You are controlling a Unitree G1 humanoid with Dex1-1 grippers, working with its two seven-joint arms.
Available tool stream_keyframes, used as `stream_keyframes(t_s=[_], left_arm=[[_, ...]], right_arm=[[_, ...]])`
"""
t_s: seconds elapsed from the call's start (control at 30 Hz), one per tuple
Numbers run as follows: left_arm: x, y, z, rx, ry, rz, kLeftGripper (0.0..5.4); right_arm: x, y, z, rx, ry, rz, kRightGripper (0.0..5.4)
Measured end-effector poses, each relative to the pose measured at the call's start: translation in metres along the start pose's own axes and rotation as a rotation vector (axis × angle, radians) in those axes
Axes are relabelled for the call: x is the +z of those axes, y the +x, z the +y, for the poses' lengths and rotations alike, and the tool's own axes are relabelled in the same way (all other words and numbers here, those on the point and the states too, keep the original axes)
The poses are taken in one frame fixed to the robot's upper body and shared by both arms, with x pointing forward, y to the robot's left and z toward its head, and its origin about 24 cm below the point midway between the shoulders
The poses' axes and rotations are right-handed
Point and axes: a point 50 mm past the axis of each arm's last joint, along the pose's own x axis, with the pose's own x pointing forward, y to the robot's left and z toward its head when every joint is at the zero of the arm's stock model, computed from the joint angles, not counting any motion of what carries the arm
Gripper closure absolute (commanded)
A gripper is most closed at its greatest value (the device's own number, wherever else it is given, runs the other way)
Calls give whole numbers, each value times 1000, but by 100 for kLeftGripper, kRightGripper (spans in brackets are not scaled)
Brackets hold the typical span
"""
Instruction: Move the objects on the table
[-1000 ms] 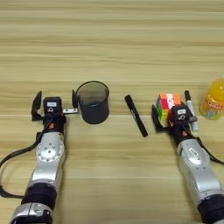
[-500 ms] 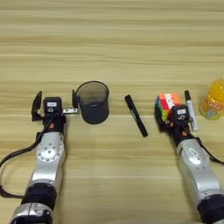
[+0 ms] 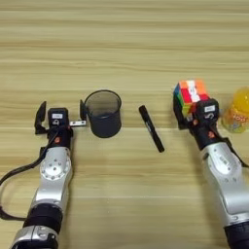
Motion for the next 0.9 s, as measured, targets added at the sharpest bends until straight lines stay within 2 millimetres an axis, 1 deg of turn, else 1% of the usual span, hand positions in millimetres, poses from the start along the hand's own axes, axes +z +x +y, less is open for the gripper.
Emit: stream_keyframes(t_s=[0.07,0.13,0.23,0.3,0.4,0.47,0.57,0.6,0.63,0.67,0.9], left_arm=[[0,0,0,0,0,0,0],[0,0,0,0,0,1,0],[0,0,0,0,0,1,0],[0,0,0,0,0,1,0],[0,0,0,-1,0,0,0],[0,0,0,-1,0,0,0],[0,0,0,-1,0,0,0],[0,0,1,-1,1,-1,0],[0,0,1,-1,1,-1,0],[0,0,1,-1,1,-1,0],[0,0,1,-4,2,-2,0]], right_arm=[[21,1,-5,-11,-19,-66,207],[44,-2,-20,-53,-69,-138,207],[55,-5,-36,-108,-108,-156,207],[69,-12,-60,-193,-155,-185,207],[83,-22,-85,-287,-194,-214,207],[92,-37,-115,-411,-252,-210,207],[93,-46,-129,-475,-262,-198,207],[88,-51,-140,-514,-270,-151,207],[86,-52,-143,-524,-270,-137,207],[74,-57,-149,-549,-256,-74,207],[34,-61,-152,-549,-207,115,207]])
